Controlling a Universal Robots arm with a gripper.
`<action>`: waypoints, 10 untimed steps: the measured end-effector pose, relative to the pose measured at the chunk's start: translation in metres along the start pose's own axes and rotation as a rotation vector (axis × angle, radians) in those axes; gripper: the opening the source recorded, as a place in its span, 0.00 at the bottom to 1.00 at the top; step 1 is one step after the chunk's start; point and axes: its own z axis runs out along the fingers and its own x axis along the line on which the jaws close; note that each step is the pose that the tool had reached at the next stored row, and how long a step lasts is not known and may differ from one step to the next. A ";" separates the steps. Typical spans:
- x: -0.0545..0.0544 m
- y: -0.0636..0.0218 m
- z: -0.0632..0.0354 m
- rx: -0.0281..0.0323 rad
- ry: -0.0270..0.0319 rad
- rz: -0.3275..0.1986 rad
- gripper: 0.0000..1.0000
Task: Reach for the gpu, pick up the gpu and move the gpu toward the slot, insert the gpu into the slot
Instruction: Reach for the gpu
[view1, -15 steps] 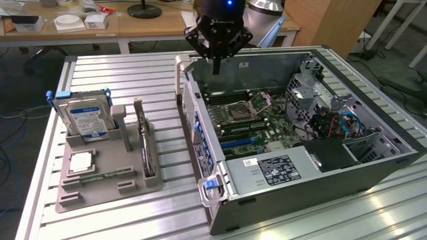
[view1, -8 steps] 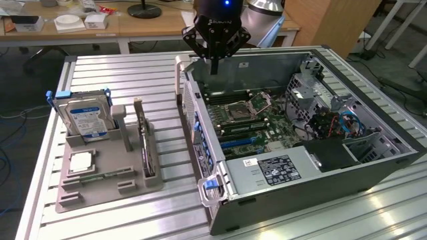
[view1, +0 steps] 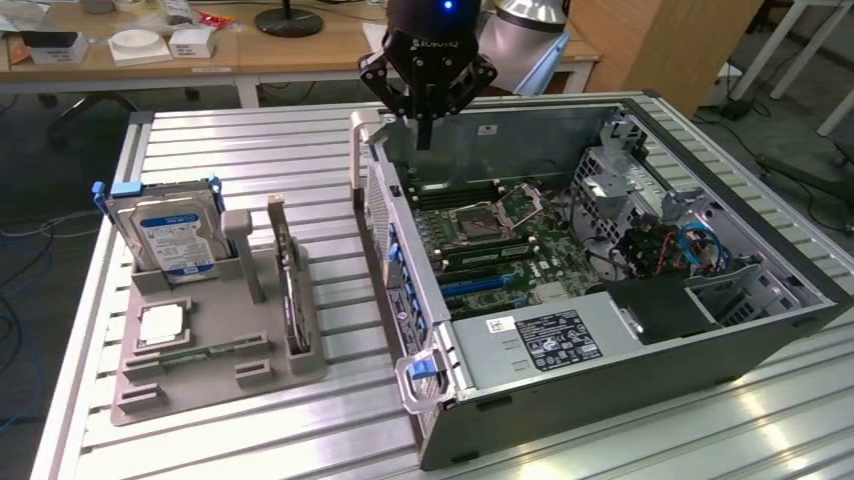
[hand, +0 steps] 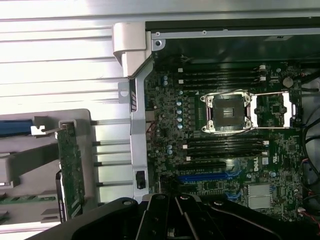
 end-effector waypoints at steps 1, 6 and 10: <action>0.001 -0.0001 0.0000 0.0000 -0.0001 0.000 0.10; 0.004 -0.0005 -0.0001 0.0000 0.0000 0.000 0.10; 0.006 -0.0009 -0.0002 0.0000 0.0000 0.000 0.10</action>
